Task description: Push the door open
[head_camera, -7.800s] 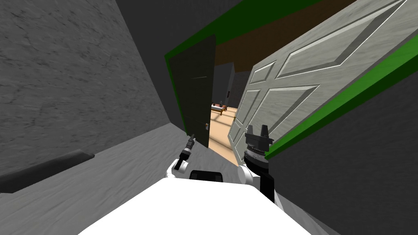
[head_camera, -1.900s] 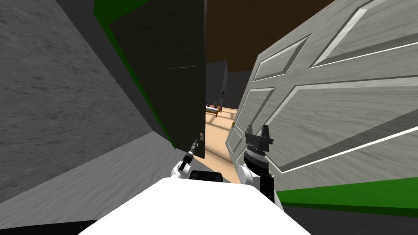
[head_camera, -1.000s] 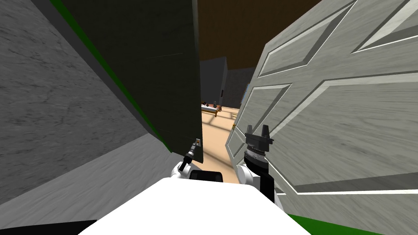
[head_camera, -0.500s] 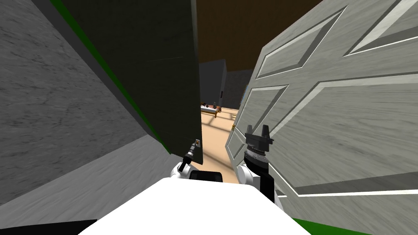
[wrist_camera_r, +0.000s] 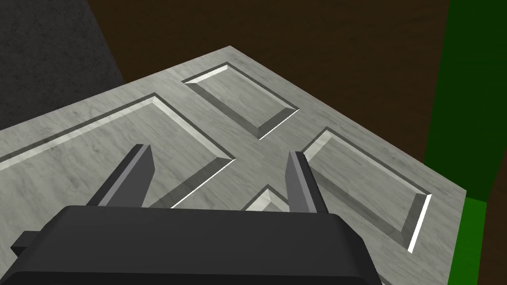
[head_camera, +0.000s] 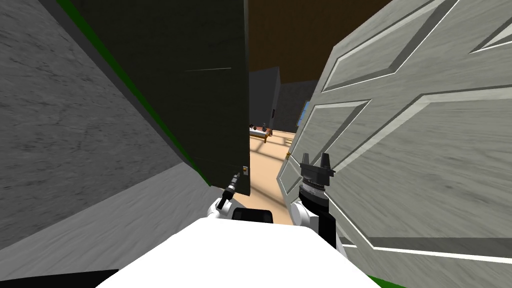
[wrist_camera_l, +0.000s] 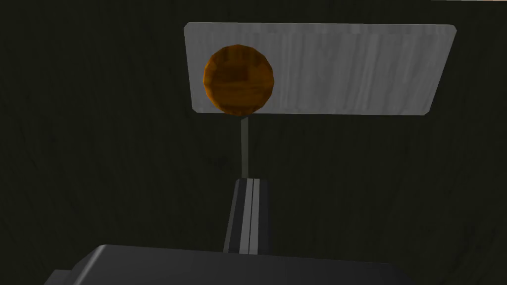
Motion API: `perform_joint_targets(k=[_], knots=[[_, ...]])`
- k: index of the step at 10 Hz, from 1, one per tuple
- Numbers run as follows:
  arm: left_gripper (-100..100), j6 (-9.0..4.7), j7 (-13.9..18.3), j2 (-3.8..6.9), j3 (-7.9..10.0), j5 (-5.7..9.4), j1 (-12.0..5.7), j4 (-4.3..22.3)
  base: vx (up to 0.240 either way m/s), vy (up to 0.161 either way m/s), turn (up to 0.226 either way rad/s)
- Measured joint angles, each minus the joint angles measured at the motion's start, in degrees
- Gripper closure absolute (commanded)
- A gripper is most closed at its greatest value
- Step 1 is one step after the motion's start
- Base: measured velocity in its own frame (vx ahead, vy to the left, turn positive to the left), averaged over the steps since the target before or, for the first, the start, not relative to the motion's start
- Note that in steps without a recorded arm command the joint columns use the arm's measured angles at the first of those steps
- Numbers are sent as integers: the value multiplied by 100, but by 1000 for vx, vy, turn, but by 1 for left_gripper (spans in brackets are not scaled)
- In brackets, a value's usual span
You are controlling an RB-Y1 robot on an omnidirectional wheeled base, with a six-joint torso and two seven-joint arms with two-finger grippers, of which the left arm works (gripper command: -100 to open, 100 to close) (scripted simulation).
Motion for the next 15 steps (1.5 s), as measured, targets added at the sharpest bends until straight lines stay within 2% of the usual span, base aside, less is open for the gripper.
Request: perform_joint_targets(k=[2,5,7,11,15], knots=[[-100,30,36,-16,-30,-4,7,-36,-208,-11,16],[-100,71,98,-98,-80,-11,18,-90,-170,-6,11],[-100,85,96,-80,-78,-11,45,-126,123,-36,-22],[-100,28,53,-41,-34,9,24,-68,198,-34,-22],[-100,-39,6,-95,17,32,12,-15,168,-47,-17]])
